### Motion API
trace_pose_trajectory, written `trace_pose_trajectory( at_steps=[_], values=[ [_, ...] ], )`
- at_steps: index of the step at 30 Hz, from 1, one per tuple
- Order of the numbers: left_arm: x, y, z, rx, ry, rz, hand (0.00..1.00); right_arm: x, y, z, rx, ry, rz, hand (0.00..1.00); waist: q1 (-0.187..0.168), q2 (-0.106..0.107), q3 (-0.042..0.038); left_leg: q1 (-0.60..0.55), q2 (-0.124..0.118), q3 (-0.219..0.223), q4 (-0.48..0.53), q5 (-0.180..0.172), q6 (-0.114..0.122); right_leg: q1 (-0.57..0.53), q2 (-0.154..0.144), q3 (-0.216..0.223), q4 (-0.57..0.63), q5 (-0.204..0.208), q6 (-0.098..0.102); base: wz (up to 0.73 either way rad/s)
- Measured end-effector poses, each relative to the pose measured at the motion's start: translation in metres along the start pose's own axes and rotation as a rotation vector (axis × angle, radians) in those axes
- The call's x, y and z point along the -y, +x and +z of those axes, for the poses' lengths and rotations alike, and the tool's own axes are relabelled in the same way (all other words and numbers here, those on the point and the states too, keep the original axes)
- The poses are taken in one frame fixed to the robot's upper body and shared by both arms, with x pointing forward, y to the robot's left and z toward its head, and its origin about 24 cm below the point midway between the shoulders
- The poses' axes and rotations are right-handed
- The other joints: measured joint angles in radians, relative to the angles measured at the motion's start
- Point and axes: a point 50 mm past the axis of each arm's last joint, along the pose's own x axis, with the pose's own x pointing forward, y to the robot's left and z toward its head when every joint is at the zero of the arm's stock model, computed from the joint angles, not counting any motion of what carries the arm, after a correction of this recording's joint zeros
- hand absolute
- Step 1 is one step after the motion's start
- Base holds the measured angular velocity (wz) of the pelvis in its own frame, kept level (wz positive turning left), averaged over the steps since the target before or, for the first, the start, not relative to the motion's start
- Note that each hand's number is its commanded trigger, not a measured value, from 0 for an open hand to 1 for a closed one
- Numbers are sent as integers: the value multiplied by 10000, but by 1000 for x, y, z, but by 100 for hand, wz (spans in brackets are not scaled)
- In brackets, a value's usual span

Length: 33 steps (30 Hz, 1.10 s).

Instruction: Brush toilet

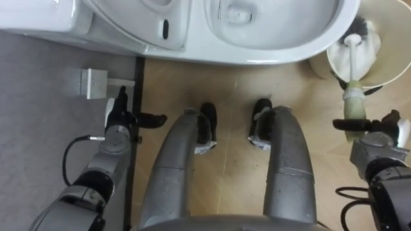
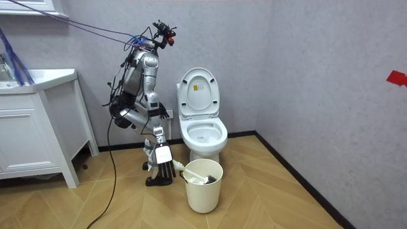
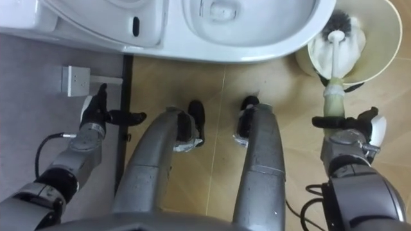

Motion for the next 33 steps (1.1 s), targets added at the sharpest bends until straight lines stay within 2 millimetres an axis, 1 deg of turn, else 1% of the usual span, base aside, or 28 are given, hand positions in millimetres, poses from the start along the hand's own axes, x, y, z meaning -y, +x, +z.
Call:
trace_pose_trajectory(
  at_steps=[7, 10, 15, 17, 19, 22, 23, 24, 28, 33],
  values=[
    [-5, -1, 1, 206, 352, 32, 0, 7, 3, 2, 118, -188, -100, 0, -24, -15, 7, -16, 2, -3, 20, -43, 37, -3, -7, -4, -6, -13, 21, 0],
    [-6, -2, 0, 238, 328, 167, 0, 8, 4, 3, 185, -327, -105, 0, -12, -49, 15, -108, 16, -11, 167, -83, 95, -83, -17, -4, 122, -66, 32, 0],
    [-8, -3, -2, 181, 338, 206, 0, 8, 4, 7, 286, -315, -96, 0, 51, -57, 14, -378, 24, -55, 661, -314, 136, -308, -36, 3, 531, -245, 53, -1],
    [-11, -3, -2, 195, 396, 264, 0, 9, 4, 8, 299, -283, -110, 0, 29, -61, 11, -530, 8, -47, 798, -336, 163, -444, -27, 16, 682, -301, 77, 8],
    [-14, -3, -5, 130, 467, 322, 0, 9, 4, 7, 304, -301, -91, 0, 49, -49, 8, -683, 16, -63, 1058, -432, 168, -563, -21, 10, 901, -382, 78, 3],
    [-15, -5, -9, 17, 498, 341, 0, 7, 4, 9, 457, -495, 11, 0, 60, -31, 4, -810, -8, -76, 1369, -564, 181, -672, -58, 39, 1237, -562, 109, 7],
    [-15, -5, -10, 5, 501, 340, 0, 7, 4, 10, 486, -491, 16, 0, 56, -32, 3, -861, -55, -71, 1440, -603, 146, -748, -82, 71, 1363, -627, 133, 15],
    [-15, -5, -10, 8, 511, 326, 0, 6, 4, 13, 547, -448, 23, 0, 45, -31, 4, -898, -131, -66, 1444, -606, 133, -819, -147, 123, 1454, -659, 142, 15],
    [-15, -6, -12, -52, 530, 338, 0, 3, 3, 22, 836, -288, 137, 0, 131, -1, -7, -982, -145, -45, 1503, -597, 113, -937, -169, 157, 1569, -702, 128, 5],
    [-14, -6, -12, -60, 557, 257, 0, 1, 2, 32, 1240, -111, 247, 0, 292, 2, -5, -1137, -155, -42, 1636, -614, 76, -1133, -192, 174, 1787, -791, 45, 2]
  ],
)
